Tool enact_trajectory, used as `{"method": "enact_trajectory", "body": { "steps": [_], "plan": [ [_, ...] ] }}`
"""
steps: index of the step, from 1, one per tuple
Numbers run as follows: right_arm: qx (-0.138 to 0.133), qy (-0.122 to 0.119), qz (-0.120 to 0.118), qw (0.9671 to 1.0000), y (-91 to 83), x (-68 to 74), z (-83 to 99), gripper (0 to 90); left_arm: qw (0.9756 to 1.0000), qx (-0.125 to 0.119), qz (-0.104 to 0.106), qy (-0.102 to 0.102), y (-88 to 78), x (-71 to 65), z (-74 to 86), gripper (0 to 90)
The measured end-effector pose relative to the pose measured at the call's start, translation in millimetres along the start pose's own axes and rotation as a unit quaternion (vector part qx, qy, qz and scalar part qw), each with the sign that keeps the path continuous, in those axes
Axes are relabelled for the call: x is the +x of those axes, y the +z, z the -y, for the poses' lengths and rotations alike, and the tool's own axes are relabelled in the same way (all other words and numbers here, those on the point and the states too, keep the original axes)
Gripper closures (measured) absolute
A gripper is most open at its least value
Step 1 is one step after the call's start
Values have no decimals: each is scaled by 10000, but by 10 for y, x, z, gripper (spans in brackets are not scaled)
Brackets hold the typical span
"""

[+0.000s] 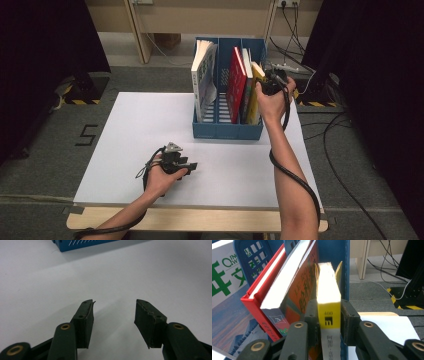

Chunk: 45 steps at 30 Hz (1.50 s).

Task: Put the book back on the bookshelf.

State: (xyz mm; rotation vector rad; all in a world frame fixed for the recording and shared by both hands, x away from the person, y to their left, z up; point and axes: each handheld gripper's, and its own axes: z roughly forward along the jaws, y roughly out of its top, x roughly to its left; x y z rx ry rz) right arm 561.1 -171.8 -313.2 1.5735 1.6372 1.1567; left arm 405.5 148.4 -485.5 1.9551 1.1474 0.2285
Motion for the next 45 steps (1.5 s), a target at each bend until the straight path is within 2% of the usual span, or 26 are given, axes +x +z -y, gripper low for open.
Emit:
{"method": "enact_trajectory", "body": {
  "steps": [12,16,21,29,45],
  "plan": [
    [95,-151,141,9997,-14,20,-15,697,10000,-6,26,23,12,-23,-18,489],
    [153,-230,219,9994,-24,11,-6,736,10000,26,14,50,11,-24,-21,489],
    [235,-227,232,9992,-42,-24,2,724,10000,23,31,66,13,-37,-27,489],
    [376,-278,321,9984,-60,-24,-12,753,10000,25,32,69,17,-44,-38,489],
    [179,-207,256,9993,-80,11,-23,761,10000,-8,11,48,7,-27,-44,488]
  ]
}}
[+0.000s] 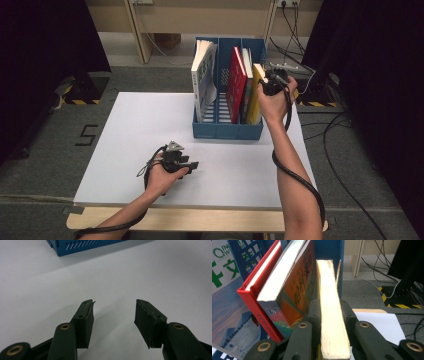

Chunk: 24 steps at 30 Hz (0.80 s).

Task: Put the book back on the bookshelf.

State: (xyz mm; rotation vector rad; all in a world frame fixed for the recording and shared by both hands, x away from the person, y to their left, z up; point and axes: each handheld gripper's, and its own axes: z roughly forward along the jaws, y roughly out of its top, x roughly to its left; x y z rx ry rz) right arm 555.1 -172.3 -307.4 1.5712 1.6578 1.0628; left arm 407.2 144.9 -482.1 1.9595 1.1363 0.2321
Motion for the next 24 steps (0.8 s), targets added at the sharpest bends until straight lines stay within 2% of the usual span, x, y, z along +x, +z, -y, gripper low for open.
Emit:
{"method": "enact_trajectory", "body": {
  "steps": [12,17,24],
  "plan": [
    [-365,-146,-36,9992,5,76,-41,761,10000,8,0,2,-3,10,1,488],
    [-380,-222,-29,9990,80,113,-21,761,10000,1,-17,1,-11,27,4,488],
    [-411,-167,23,9990,190,104,16,761,10000,22,-30,1,-11,43,17,489]
  ]
}}
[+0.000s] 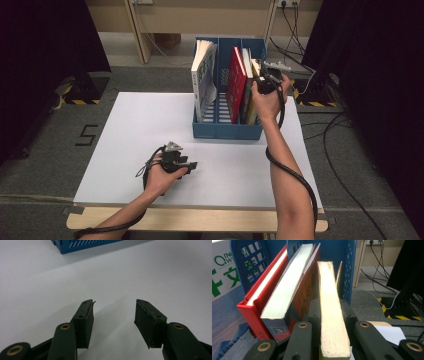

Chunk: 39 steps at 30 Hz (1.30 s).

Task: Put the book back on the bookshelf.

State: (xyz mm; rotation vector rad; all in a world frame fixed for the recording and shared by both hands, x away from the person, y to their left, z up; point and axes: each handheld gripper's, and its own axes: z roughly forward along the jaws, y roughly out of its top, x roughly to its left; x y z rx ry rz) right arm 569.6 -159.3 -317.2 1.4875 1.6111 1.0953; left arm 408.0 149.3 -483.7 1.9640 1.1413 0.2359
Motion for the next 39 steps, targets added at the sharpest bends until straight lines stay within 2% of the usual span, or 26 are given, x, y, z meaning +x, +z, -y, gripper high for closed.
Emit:
{"method": "enact_trajectory", "body": {
  "steps": [16,24,31,34,39],
  "plan": [
    [-104,-29,55,9999,98,21,-1,761,10000,7,7,-3,-1,12,10,489],
    [-70,-16,65,10000,151,31,24,759,10000,-6,10,-44,-5,22,18,489],
    [-21,-102,30,9999,130,30,42,750,10000,-17,6,-39,-14,25,32,488],
    [43,-36,1,10000,97,33,60,743,10000,-13,-3,-43,-20,31,32,488],
    [78,-77,-15,9999,39,34,100,739,10000,-26,-3,-51,-25,27,30,488]
  ]
}}
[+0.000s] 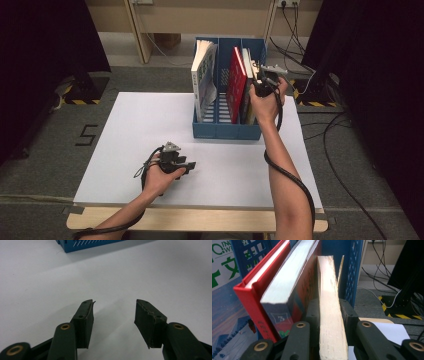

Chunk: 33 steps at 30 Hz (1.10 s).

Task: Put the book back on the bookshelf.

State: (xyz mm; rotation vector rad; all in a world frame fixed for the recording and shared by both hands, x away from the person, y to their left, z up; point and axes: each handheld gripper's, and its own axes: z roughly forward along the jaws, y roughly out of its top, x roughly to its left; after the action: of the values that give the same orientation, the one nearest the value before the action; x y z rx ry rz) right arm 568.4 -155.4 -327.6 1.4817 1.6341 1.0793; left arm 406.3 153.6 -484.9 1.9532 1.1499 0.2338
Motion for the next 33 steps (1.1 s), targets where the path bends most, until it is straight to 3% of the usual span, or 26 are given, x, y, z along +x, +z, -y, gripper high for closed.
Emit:
{"method": "enact_trajectory", "body": {
  "steps": [7,14,22,33],
  "plan": [
    [-7,-29,-31,10000,-49,-13,35,718,10000,4,-9,11,-10,12,6,488],
    [164,-7,-61,9998,-75,-21,56,705,10000,1,-3,3,-4,4,14,487],
    [367,1,-10,9993,-53,-32,65,727,10000,-3,-14,-7,-5,6,20,487],
    [433,14,30,9991,-51,-33,48,761,10000,-4,-17,-11,-10,15,17,486]
  ]
}}
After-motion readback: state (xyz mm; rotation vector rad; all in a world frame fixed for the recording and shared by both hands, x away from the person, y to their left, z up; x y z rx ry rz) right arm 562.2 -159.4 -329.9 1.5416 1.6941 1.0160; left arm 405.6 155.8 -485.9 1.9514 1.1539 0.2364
